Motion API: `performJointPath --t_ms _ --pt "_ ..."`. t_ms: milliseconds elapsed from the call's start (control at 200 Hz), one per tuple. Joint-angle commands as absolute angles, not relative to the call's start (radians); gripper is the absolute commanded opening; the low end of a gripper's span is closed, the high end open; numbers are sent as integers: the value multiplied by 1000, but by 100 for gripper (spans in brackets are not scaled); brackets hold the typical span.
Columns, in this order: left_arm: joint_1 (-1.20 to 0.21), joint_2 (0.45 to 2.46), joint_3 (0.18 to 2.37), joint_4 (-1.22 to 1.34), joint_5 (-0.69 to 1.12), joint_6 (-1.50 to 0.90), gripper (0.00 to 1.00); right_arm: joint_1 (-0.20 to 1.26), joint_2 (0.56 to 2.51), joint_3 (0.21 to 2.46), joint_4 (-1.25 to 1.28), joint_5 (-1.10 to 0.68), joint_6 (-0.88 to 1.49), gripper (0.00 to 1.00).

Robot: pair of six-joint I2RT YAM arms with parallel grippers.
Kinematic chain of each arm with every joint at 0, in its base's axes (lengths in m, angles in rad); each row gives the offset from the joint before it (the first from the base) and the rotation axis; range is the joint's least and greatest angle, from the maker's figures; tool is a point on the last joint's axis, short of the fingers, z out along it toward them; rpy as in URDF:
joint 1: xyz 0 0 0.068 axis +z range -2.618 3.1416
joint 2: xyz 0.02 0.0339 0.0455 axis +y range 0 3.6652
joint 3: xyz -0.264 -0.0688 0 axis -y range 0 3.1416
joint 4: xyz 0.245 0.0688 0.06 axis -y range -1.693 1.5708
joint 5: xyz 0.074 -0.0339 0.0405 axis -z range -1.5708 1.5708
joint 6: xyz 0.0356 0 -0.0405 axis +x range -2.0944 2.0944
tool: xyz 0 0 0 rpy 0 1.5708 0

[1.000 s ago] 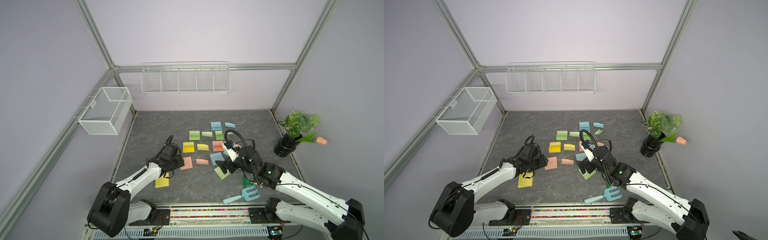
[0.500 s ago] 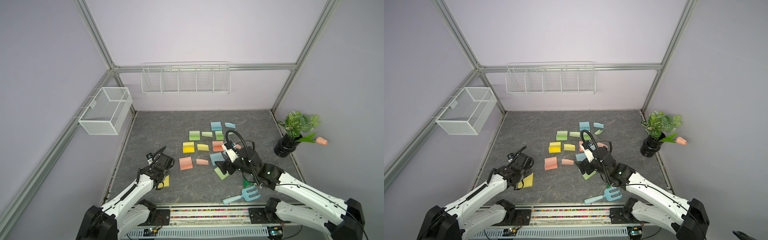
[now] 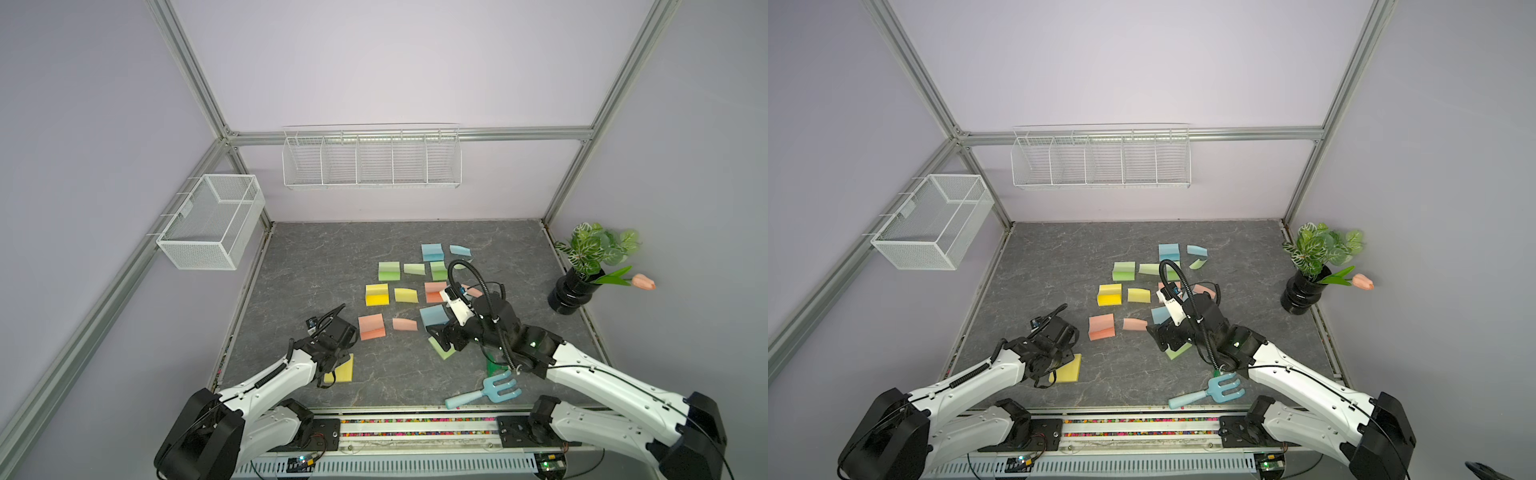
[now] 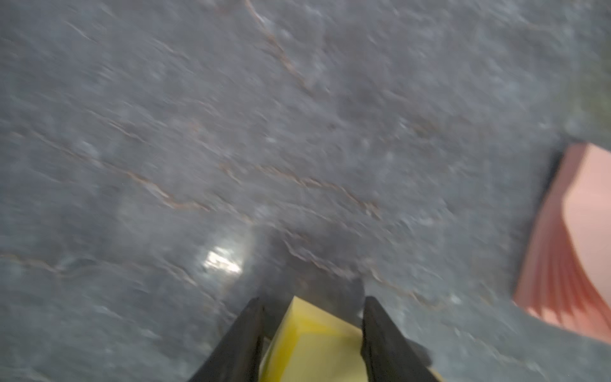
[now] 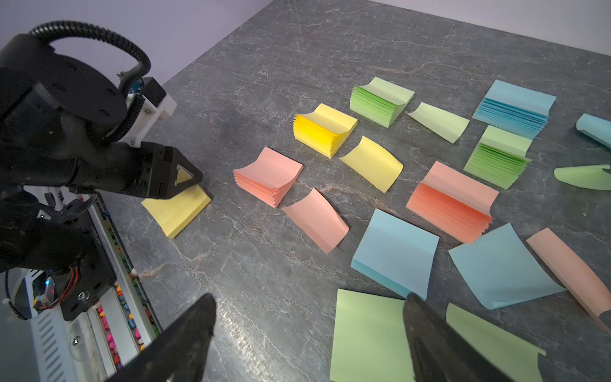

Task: Tear off pages from different memo pads
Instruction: Move the memo pad to the center of the board.

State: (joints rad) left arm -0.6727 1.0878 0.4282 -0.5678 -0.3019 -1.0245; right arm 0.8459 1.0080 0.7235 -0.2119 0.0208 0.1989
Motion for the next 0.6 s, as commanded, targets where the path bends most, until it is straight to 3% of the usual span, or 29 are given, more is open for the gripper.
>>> performJointPath --t_ms 0,215,360,460,525,595 --pt "-778 1061 382 -479 -251 -1214 50 847 995 709 -198 19 220 89" --pt "-1072 1178 426 -281 -312 -1445 50 846 1000 707 -240 92 241 89" --pt "-1142 1314 549 -210 -300 -1440 50 844 946 646 -256 151 301 89" --pt "-1143 1369 650 -345 -335 -1422 51 842 908 591 -272 69 282 89" --pt "-1141 1378 716 -472 -407 -1380 52 846 901 565 -290 -32 270 100" --pt "-1133 1356 752 -562 -472 -1339 52 868 897 525 -281 -88 301 93"
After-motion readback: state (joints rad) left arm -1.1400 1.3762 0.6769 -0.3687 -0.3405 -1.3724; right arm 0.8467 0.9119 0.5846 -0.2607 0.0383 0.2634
